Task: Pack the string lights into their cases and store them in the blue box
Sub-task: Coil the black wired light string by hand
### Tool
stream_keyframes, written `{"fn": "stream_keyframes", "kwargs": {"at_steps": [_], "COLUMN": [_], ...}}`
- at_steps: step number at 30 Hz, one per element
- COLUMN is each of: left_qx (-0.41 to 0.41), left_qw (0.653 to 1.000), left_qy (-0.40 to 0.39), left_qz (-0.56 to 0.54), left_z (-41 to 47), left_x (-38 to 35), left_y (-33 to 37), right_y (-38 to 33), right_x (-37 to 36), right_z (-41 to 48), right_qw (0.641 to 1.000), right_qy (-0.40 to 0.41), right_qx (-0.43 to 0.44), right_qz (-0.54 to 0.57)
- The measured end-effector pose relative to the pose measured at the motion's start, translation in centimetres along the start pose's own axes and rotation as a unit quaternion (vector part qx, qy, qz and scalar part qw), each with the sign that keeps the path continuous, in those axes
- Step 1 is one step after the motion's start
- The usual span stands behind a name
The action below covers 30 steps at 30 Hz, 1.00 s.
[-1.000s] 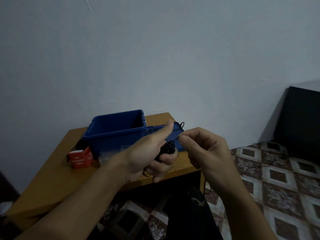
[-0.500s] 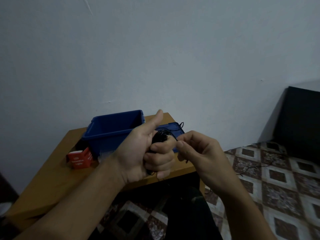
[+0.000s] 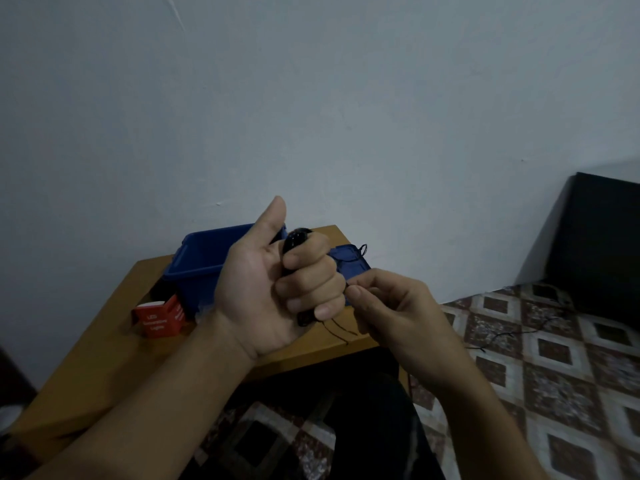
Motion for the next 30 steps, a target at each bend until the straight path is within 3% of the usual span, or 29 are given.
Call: {"fn": "stream_keyframes", "kwargs": {"at_steps": [5, 14, 22, 30], "left_qx": [-0.034, -0.13, -0.136, -0.146], "left_qw": [0.999, 0.982, 0.966, 0.936], "left_qy": [-0.001, 0.139, 0.218, 0.312], "left_qz": [-0.026, -0.003, 0.027, 0.071], "left_z": [-0.1, -0.3, -0.3, -0.3], "left_x": [-0.4, -0.4, -0.4, 0.0], "left_y": [0.5, 1.3, 1.2, 1.1], "right_y": [0.5, 0.5, -0.3, -1.1], "right_x": [-0.1, -0.6, -0.9, -0.4], "right_z": [-0.1, -0.3, -0.6, -0.5], "right_qw": [0.999, 0.996, 0.987, 0.995], "right_qy": [-0.003, -0.038, -0.114, -0.076], "right_qx": [-0.033, -0.052, -0.071, -0.034], "right_qz": [-0.019, -0.061, -0.093, -0.054]}}
Point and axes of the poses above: each hand's wrist, its own z-axis towards the middle knuckle, its own x-axis out of the back of the hand, y = z × x, the point moved 5 cm from there along z, towards the middle knuckle, and after that the axes turned 11 degrees about x, right-handed, at the moved point
